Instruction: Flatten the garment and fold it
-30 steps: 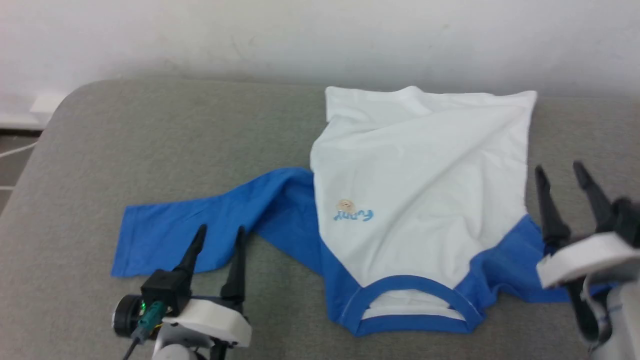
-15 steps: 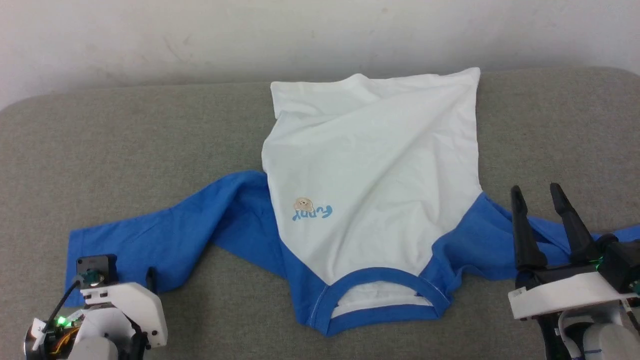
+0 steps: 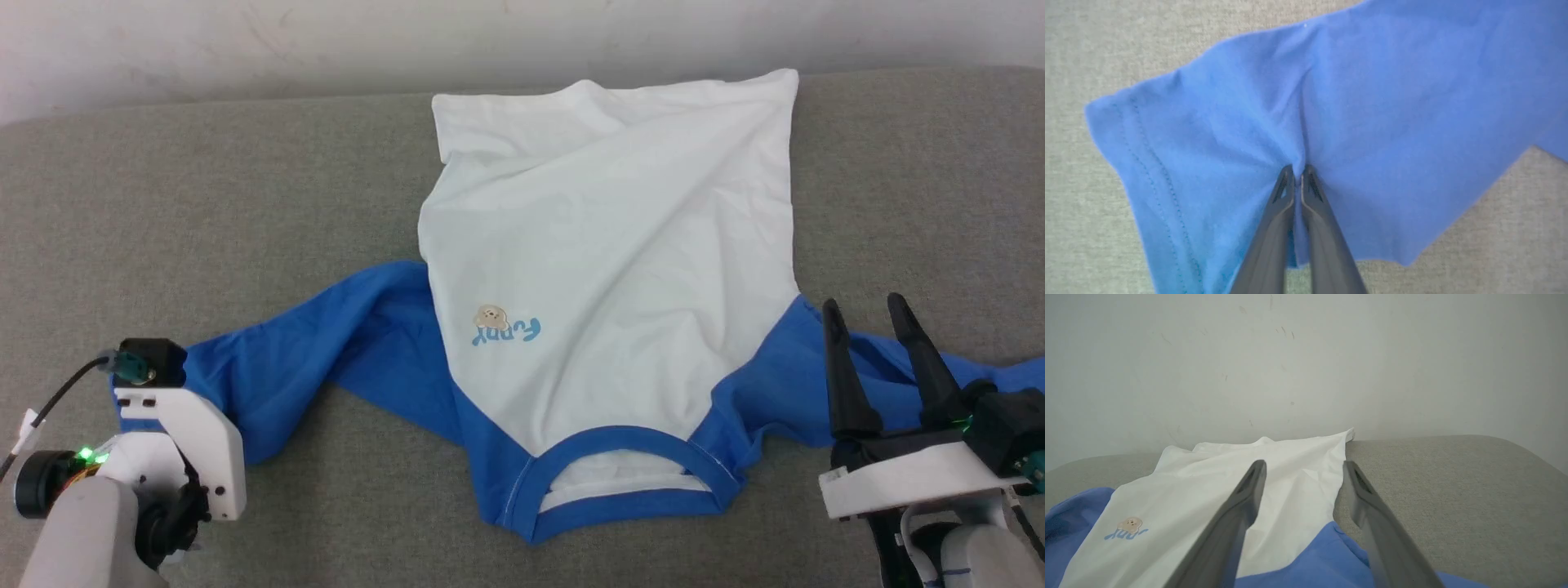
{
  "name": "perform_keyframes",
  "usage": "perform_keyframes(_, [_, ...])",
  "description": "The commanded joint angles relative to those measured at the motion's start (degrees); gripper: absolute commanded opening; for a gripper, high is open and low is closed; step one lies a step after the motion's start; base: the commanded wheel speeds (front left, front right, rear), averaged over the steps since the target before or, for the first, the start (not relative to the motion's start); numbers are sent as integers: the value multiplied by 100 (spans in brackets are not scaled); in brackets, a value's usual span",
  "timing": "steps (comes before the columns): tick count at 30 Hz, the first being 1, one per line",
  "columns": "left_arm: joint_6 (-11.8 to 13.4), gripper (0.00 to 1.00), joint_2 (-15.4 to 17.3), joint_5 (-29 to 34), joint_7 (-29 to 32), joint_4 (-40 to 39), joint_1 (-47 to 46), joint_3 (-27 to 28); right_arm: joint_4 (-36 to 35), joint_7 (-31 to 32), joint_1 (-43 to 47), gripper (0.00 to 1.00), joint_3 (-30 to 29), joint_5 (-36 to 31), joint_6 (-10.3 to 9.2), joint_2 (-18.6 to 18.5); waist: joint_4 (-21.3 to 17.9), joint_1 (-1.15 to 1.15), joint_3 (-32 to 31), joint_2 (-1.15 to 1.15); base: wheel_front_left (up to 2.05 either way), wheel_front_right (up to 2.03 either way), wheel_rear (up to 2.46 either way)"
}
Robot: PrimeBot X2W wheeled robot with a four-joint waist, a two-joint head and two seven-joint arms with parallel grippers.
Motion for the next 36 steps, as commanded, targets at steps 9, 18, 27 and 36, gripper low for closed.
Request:
perform_keyframes(9, [436,0,318,585,-1580,-646,65,101,81,-33,-43,100,-77,-76,-12,39,-30,0,-266,0,0,0,0])
perform_keyframes(18, [409,0,1176,1517,-1970,-1064,-1269,-193,-54,-19,-181,100,51,-85,-12,46,-464,0,-19,0,0,0,0])
perform_keyframes(27, [13,0,1614,2101,-1749,343,-2811,-967,-28,-169,-459,100,279,113,-12,49,-1044,0,573,0,0,0,0])
perform_keyframes(36, [102,100,1513,2174,-1752,1846,-3365,-1178,105,-260,-538,100,397,148,-12,49,-1103,0,682,0,0,0,0])
